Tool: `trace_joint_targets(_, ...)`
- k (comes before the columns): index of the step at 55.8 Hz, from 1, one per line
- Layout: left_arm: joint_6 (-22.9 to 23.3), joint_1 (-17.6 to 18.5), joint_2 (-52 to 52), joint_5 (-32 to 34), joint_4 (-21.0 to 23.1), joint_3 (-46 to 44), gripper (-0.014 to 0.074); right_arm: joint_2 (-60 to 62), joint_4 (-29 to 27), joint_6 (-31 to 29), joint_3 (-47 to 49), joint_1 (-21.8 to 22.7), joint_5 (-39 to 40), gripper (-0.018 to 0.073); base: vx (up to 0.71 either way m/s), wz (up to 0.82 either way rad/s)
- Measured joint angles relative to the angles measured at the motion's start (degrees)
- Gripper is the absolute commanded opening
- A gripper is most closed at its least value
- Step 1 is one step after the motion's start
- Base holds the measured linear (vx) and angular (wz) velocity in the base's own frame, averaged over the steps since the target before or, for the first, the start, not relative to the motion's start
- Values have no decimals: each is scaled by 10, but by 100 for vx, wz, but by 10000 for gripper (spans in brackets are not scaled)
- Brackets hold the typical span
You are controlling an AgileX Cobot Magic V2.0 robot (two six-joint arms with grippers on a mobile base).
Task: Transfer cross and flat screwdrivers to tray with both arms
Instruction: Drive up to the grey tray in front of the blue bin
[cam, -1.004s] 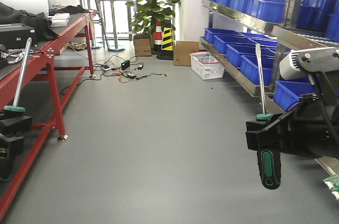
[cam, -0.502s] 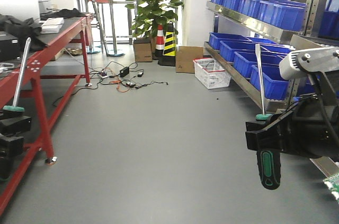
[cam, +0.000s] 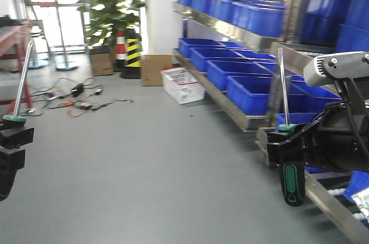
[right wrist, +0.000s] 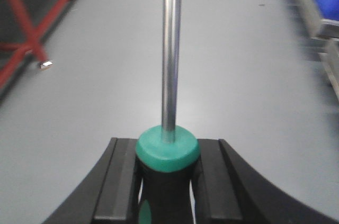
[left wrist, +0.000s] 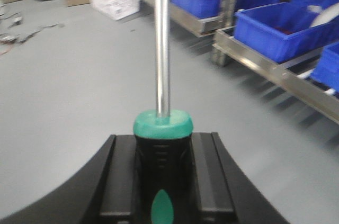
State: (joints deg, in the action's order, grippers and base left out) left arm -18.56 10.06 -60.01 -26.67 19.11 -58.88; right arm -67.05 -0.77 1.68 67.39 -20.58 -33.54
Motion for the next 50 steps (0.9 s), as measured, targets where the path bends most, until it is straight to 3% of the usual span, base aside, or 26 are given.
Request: trace_joint_targets(50, 0, 0, 0, 0, 0, 0, 0, 0, 0, 0, 0, 0, 0, -8, 41, -74)
